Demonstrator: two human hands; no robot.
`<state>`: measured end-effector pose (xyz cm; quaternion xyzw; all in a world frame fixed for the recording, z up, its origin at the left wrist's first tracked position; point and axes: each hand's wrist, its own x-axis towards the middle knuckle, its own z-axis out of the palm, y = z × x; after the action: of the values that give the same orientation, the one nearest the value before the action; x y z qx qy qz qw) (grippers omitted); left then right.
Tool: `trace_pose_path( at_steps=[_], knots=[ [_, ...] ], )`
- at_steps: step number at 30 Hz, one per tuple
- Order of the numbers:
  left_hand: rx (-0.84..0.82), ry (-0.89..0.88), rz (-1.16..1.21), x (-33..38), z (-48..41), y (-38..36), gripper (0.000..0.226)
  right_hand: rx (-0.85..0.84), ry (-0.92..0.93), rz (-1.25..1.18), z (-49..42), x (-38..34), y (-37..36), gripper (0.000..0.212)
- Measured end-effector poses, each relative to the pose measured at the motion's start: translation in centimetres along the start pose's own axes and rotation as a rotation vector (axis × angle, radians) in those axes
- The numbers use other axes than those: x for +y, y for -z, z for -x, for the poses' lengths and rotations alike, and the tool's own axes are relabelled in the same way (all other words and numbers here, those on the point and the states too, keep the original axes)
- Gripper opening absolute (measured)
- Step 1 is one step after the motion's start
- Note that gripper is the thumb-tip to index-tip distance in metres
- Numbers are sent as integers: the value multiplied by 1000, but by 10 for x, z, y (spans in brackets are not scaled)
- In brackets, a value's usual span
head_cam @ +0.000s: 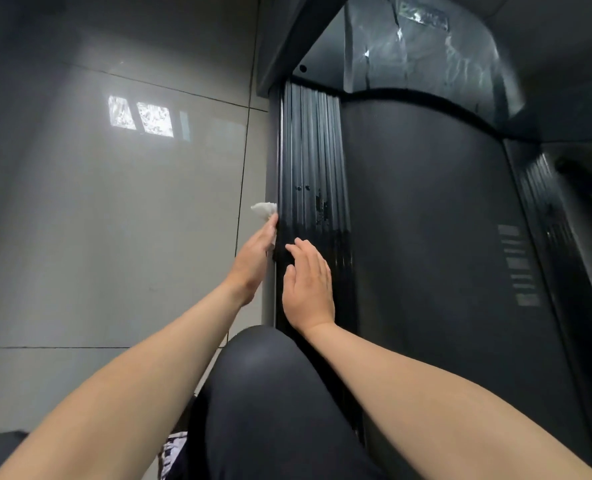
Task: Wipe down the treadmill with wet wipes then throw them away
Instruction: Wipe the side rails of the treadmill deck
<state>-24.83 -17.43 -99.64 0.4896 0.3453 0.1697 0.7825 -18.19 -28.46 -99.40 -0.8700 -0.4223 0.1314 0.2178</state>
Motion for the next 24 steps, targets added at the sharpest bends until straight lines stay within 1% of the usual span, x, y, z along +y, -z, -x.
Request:
trace_pose_path(
  at_steps=[2, 5, 7, 10, 12, 14, 19, 21, 24],
  knots=[
    [-68, -47, -170, -1, 2, 0, 43, 8, -20, -65, -3, 1, 0, 45],
    [-201, -214, -603, -8, 1, -1, 49, 52, -47, -195, -7, 5, 1, 42],
    [-220, -316, -810, -8, -4, 0, 49, 73, -55, -233, -10, 10, 5, 39],
    [-174, -335, -1000, -4, -20, 1, 48, 155, -33, -233, -22, 22, 13, 32],
    [-133, -318, -1034, 3, -34, -4, 50, 151, -18, -196, -31, 27, 17, 34],
    [-100, -297, -1021, 12, -51, -10, 49, 122, -30, -159, -36, 28, 18, 37],
    [-9, -187, -960, 29, -81, -22, 53, 89, -21, -47, -37, 25, 14, 57],
    [-49, -183, -946, 24, -70, -20, 53, 90, -22, -42, -36, 25, 13, 57],
    [-143, -274, -990, 7, -33, -6, 51, 97, -45, -56, -35, 24, 14, 57]
  ],
)
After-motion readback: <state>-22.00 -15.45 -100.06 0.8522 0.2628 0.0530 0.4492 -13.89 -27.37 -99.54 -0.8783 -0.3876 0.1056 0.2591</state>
